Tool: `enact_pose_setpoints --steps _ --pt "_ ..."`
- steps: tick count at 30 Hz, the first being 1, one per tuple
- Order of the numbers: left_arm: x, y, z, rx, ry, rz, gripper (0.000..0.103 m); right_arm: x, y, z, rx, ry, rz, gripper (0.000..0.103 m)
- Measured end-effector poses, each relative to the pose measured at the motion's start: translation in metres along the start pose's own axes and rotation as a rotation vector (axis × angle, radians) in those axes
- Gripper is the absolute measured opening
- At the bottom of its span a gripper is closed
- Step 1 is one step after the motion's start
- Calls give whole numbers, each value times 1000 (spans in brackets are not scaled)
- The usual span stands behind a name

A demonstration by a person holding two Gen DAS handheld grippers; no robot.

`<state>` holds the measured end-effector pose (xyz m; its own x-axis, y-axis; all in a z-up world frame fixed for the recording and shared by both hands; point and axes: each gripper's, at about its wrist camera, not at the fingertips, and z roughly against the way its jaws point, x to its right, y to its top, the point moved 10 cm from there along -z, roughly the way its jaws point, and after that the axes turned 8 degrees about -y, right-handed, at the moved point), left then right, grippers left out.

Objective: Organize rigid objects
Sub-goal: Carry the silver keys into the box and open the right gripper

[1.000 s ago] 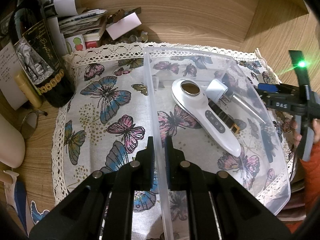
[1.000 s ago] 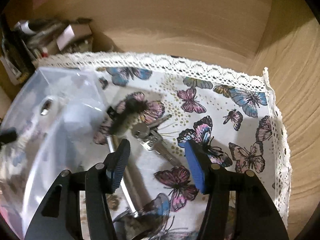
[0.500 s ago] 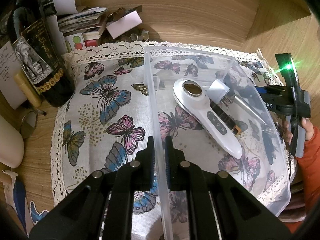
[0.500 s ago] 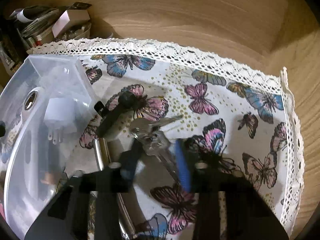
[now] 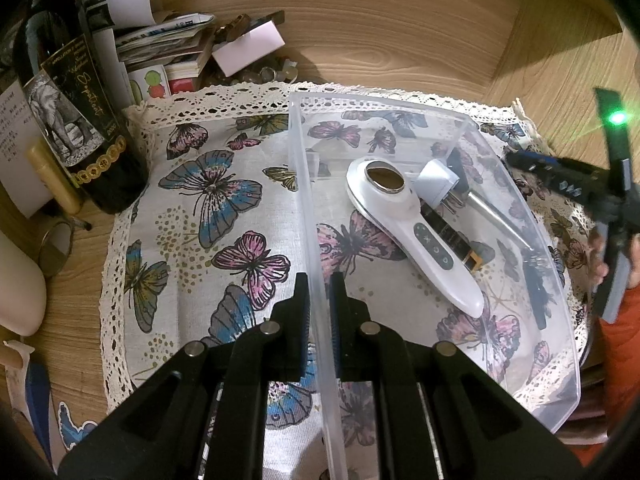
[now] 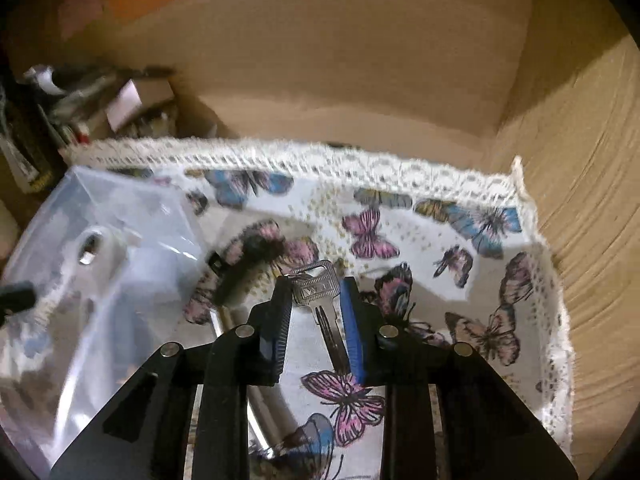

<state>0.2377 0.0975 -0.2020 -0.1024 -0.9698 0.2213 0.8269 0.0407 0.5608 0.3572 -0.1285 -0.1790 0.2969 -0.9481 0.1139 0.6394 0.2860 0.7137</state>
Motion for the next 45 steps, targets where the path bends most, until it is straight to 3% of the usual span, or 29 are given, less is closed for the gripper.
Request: enact_pose_setpoints --steps 5,11,22,32,45 --pt "1 0 0 0 -1 1 9 -9 21 43 76 39 -9 22" --pt "1 0 0 0 -4 4 9 -23 43 62 170 57 0 22" --pt "2 0 0 2 -5 2 9 -68 54 113 276 167 56 22" --pt "2 0 0 2 -5 0 9 -113 28 91 191 238 126 22" --pt "3 1 0 3 -3 -4 9 -134 4 42 69 194 198 22"
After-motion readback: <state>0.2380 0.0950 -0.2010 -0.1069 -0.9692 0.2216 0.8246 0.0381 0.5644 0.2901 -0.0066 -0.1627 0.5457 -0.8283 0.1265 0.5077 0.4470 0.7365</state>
